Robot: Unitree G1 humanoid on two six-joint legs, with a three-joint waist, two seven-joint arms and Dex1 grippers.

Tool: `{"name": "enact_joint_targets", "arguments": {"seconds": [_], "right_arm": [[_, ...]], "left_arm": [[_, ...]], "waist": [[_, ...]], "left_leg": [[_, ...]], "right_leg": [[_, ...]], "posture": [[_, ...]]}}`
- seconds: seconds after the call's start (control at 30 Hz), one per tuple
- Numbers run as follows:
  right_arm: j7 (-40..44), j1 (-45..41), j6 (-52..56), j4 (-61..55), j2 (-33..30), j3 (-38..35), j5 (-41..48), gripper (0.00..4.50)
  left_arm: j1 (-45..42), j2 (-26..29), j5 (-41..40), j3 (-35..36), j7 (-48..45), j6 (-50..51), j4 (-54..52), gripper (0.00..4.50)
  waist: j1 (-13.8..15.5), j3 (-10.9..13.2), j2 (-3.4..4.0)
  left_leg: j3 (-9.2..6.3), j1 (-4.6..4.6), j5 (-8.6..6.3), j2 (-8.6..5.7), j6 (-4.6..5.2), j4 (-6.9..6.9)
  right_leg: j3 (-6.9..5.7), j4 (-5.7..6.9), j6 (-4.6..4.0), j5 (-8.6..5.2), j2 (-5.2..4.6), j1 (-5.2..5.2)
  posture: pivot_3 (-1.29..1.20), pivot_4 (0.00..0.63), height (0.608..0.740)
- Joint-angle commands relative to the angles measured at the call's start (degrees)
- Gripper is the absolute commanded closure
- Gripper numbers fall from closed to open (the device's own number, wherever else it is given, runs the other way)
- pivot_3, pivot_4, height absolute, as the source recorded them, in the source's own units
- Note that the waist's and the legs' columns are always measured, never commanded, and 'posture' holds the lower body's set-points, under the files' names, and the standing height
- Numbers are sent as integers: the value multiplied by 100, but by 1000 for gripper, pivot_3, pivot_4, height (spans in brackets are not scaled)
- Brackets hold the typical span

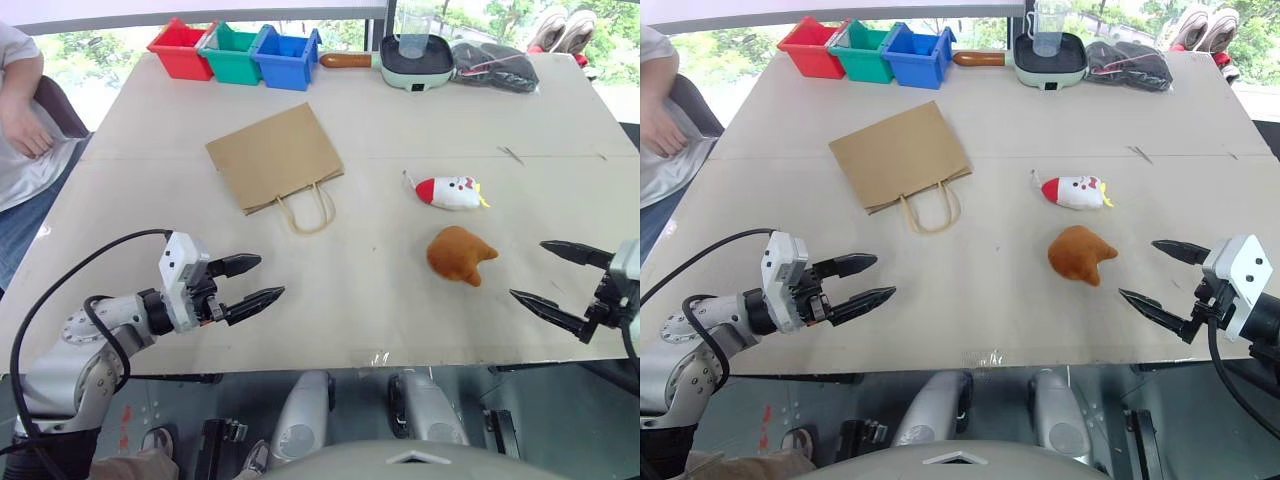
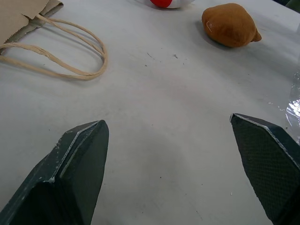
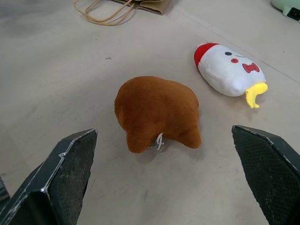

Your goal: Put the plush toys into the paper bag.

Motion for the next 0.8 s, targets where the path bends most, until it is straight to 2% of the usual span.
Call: {"name": "enact_joint_targets", "arguments": {"seconds": [0.03,0.13,0.27,0.4,0.47,0.63,0.8], "right_arm": [[-63,-61,-124,-102,95,-58,75,0],[-271,-157,-105,-379,354,114,222,0],[-533,-331,155,-850,592,288,765,0],[-678,-248,355,-1319,585,609,953,0],[-837,-236,370,-1464,640,758,937,0],[-1085,-80,345,-1768,716,957,887,0],[-1229,136,276,-1942,745,961,809,0]], "left_arm": [[-176,-18,-64,235,173,-55,-226,18],[-563,-143,-77,321,570,-17,-96,18],[-1216,13,967,-37,807,-691,569,18],[-1975,383,2506,-831,708,-2210,1698,18],[-2435,380,3050,-1192,731,-2969,2319,18],[-3291,226,4076,-1930,858,-4655,3635,18],[-3938,-103,4876,-2498,1237,-5815,4734,18]], "waist": [[0,0,0],[22,0,-2],[5,0,0],[2,0,0],[12,0,-1],[18,-1,-4],[8,-2,-5]], "left_leg": [[0,0,0,0,0,0],[-6,-3,0,0,0,2],[-5,-2,0,-2,0,2],[-10,-2,0,-2,0,-1],[-13,-5,0,-3,0,-1],[-11,-10,0,-6,0,0],[-14,-11,0,-6,0,0]], "right_leg": [[0,0,0,0,0,0],[-6,-1,1,1,0,1],[-4,-1,2,2,3,1],[-4,-1,2,2,9,1],[-6,-3,1,2,9,0],[-5,-12,4,4,5,1],[-8,-10,5,4,6,1]], "posture": [[0,150,740],[0,150,740],[0,150,740],[0,150,740],[0,150,740],[0,150,740],[0,150,740]]}}
